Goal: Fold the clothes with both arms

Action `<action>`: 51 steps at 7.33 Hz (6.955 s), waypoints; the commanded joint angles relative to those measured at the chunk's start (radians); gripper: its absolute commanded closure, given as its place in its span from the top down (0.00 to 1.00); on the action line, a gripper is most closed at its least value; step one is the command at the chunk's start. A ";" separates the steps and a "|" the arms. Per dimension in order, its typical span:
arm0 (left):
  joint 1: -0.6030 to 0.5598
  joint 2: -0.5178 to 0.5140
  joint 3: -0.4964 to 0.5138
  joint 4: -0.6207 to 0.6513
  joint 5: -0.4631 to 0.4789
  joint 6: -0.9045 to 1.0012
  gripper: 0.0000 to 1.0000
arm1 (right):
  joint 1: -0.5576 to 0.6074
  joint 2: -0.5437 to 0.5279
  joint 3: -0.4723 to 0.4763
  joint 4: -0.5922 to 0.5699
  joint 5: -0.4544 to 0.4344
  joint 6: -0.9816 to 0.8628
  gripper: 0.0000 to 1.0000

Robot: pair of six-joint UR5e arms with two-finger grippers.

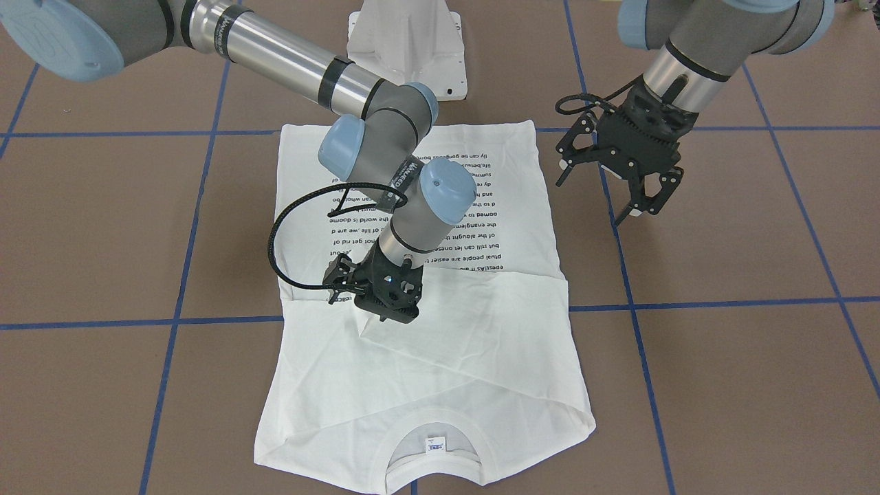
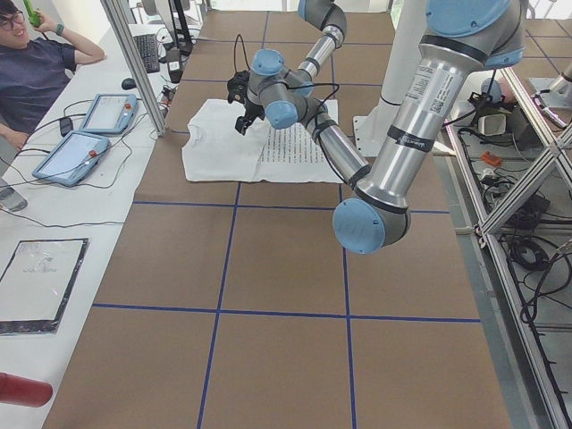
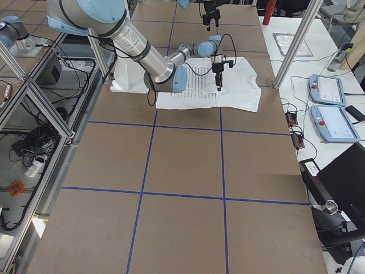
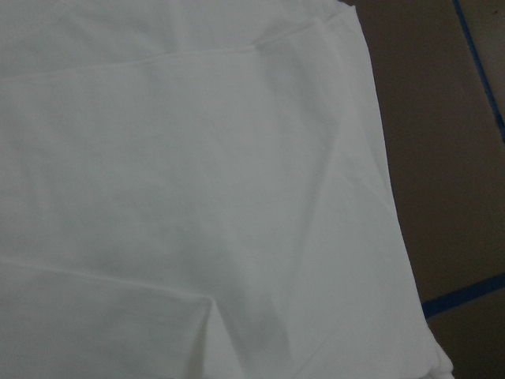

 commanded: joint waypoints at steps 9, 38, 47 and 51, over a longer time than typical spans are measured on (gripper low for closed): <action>0.003 0.003 0.006 -0.010 0.000 -0.003 1.00 | 0.064 -0.066 0.142 0.088 0.040 -0.065 0.97; 0.006 0.017 0.003 -0.010 0.000 -0.005 1.00 | 0.029 -0.308 0.379 0.072 0.037 -0.032 1.00; 0.404 0.233 -0.229 -0.010 0.335 -0.703 1.00 | -0.200 -0.939 1.224 0.273 0.024 0.164 1.00; 0.686 0.281 -0.185 -0.003 0.568 -1.023 1.00 | -0.355 -1.063 1.298 0.289 -0.105 0.275 1.00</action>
